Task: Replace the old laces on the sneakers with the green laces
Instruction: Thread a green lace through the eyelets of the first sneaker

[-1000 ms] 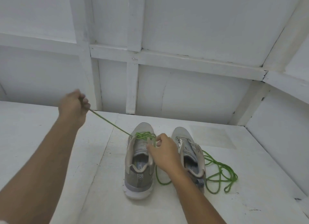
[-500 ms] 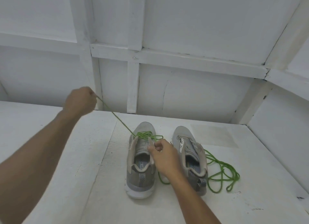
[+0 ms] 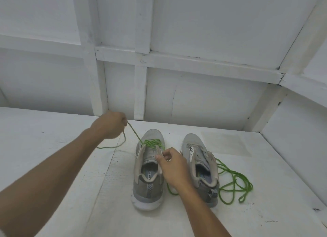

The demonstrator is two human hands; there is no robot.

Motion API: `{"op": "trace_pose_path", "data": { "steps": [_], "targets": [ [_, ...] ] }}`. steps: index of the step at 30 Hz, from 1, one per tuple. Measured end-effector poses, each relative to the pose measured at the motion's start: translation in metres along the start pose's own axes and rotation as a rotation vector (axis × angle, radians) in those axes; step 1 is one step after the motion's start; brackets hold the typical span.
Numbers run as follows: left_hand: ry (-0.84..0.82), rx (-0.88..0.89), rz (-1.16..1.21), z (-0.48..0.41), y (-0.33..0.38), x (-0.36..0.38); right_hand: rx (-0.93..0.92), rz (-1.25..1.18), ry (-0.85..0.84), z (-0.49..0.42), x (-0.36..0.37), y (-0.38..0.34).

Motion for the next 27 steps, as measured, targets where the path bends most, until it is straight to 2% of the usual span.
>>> {"op": "trace_pose_path", "data": {
  "steps": [8,14,17,23,25,27],
  "targets": [
    [0.142,-0.058,0.088,-0.007,-0.007,-0.032,-0.001,-0.022,0.004,-0.001,0.0,0.001],
    [-0.061,-0.046,0.093,-0.001,0.007,-0.03,0.016,-0.038,-0.004,-0.003,0.001,0.001],
    [-0.054,0.025,0.099,0.007,0.024,-0.031,0.058,0.001,-0.049,-0.007,-0.004,-0.004],
    [-0.152,0.15,0.368,0.027,0.064,0.008,0.046,0.201,-0.111,-0.025,-0.009,-0.018],
    [-0.137,0.183,0.324,0.031,0.074,0.024,0.058,0.182,-0.111,-0.026,-0.008,-0.015],
    [-0.125,0.193,0.293,0.034,0.079,0.036,0.122,0.048,-0.116,-0.027,-0.006,-0.006]
  ]
}}
Point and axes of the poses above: each hand's wrist, its own z-axis away from the middle knuckle, its own x-axis out of the palm, y = z × x, the point moved 3 cm from there along -z, towards the middle knuckle, and after that the axes turned 1 degree about x, right-handed, at the moved point
